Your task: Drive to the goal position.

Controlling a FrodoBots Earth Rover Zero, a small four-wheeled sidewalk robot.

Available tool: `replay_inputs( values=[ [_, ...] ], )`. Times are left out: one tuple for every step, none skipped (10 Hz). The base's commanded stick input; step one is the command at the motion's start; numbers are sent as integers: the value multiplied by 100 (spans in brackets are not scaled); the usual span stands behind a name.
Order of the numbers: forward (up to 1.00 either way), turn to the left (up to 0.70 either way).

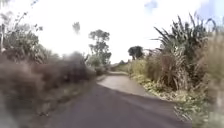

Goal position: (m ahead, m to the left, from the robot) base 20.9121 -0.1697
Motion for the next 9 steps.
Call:
replay_inputs(
  values=[
    [50, 1],
    [50, 1],
    [50, 1],
    [50, 1],
    [50, 1],
    [50, 1],
    [50, 1],
    [50, 1],
    [50, 1]
  ],
)
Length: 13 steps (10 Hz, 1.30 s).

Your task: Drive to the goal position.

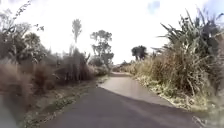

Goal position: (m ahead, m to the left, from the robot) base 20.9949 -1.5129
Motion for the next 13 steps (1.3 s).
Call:
replay_inputs(
  values=[
    [50, 1],
    [50, 1],
    [50, 1],
    [50, 1],
    [50, 1],
    [50, 1],
    [50, 1],
    [50, 1],
    [50, 1],
    [50, 1],
    [50, 1],
    [50, 1],
    [50, 1]
  ],
)
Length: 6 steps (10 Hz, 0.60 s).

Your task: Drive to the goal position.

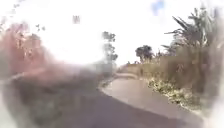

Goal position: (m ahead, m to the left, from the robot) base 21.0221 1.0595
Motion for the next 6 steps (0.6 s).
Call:
replay_inputs(
  values=[
    [50, -27],
    [50, -49],
    [50, -49],
    [50, -49],
    [50, -49],
    [50, -49]
  ],
)
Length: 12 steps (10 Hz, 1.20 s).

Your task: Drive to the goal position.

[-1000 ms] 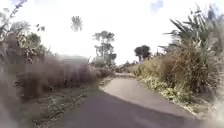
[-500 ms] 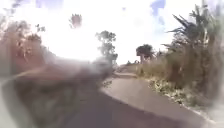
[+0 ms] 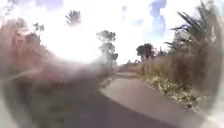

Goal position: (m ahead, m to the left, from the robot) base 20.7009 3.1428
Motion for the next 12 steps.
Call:
replay_inputs(
  values=[
    [50, -49],
    [50, -49],
    [50, -49],
    [50, -49],
    [50, -49],
    [50, -49],
    [50, -49],
    [50, -49],
    [50, 1],
    [50, 1],
    [50, 1],
    [50, 1]
  ],
)
